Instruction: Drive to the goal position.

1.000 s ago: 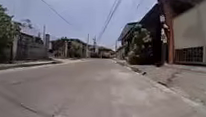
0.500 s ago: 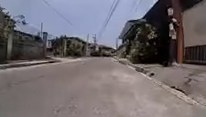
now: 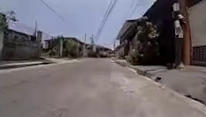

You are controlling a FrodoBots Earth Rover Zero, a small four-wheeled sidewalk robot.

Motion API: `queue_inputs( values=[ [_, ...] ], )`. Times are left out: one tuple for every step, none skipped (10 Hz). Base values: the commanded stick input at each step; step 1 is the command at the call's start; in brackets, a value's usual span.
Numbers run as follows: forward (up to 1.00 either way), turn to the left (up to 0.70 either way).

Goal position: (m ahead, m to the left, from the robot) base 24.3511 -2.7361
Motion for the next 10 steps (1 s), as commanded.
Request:
queue_inputs(
  values=[
    [1.0, 0.0],
    [1.0, 0.0],
    [1.0, 0.0],
    [1.0, 0.0],
    [1.0, 0.0],
    [1.0, 0.0],
    [1.0, 0.0],
    [1.0, 0.0],
    [1.0, 0.0],
    [1.0, 0.0]
  ],
)
